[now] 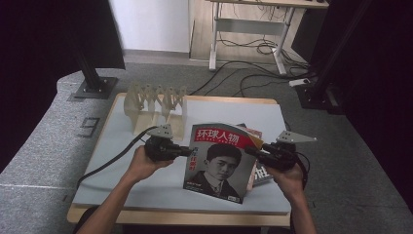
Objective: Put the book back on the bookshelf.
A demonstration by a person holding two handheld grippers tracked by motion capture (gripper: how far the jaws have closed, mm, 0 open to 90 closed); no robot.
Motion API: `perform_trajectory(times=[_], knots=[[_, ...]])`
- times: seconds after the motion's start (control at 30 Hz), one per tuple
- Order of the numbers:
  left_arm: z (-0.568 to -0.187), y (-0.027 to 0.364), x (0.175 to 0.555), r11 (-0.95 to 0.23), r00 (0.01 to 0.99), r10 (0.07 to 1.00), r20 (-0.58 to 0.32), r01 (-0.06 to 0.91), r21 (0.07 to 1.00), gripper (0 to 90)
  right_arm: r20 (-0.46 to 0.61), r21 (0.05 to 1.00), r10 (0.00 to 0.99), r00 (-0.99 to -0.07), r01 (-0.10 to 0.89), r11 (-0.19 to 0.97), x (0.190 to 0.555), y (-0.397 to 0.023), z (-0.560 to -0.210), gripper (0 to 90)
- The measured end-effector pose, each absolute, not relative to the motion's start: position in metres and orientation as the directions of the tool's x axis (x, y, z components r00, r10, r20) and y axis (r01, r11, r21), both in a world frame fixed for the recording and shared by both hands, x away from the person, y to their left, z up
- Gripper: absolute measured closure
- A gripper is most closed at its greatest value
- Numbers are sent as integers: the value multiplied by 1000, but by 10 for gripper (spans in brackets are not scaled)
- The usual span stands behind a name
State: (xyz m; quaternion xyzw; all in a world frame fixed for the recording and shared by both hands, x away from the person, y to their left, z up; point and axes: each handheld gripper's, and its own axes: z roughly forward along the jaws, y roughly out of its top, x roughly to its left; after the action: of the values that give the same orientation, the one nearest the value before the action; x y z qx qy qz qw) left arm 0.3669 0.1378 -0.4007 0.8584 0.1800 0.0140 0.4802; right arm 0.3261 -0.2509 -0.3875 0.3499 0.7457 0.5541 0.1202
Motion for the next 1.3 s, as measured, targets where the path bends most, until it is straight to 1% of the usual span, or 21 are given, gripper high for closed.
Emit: perform_trajectory(times=[0.1, 0.13, 0.17, 0.23, 0.33, 0.53, 0.7, 0.83, 1.0, 1.13, 1.23, 1.3], knots=[[-400, 141, 365, -471, 936, 320, -146, 291, 832, 879, 209, 896, 657, -725, 410, 168, 326, -249, -398, 651], [-400, 143, 364, -471, 936, 321, -143, 288, 833, 879, 207, 893, 659, -723, 414, 174, 326, -248, -401, 677], [-400, 144, 363, -471, 936, 323, -139, 286, 834, 879, 208, 892, 662, -720, 417, 173, 325, -247, -403, 730], [-400, 147, 361, -470, 936, 326, -133, 282, 836, 878, 218, 897, 655, -723, 414, 159, 324, -246, -405, 806], [-401, 150, 361, -462, 937, 323, -135, 280, 841, 877, 194, 902, 644, -740, 393, 180, 320, -242, -402, 845], [-402, 151, 360, -464, 948, 294, -121, 252, 849, 854, 152, 912, 637, -756, 356, 205, 315, -237, -398, 854], [-408, 139, 360, -544, 960, 264, -90, 225, 808, 794, 130, 923, 619, -775, 322, 209, 312, -235, -396, 855], [-410, 135, 365, -534, 954, 281, -103, 245, 809, 784, 98, 924, 614, -783, 300, 235, 309, -230, -392, 855], [-408, 131, 371, -510, 947, 295, -127, 269, 817, 754, 105, 927, 609, -786, 300, 227, 310, -229, -392, 855], [-404, 122, 376, -524, 945, 305, -122, 273, 807, 728, 99, 925, 611, -785, 300, 235, 310, -229, -392, 854], [-405, 119, 378, -508, 940, 307, -148, 294, 810, 711, 104, 925, 615, -782, 303, 229, 311, -230, -393, 853], [-406, 118, 380, -502, 933, 325, -153, 307, 808, 713, 109, 925, 612, -783, 305, 226, 311, -231, -393, 852]])
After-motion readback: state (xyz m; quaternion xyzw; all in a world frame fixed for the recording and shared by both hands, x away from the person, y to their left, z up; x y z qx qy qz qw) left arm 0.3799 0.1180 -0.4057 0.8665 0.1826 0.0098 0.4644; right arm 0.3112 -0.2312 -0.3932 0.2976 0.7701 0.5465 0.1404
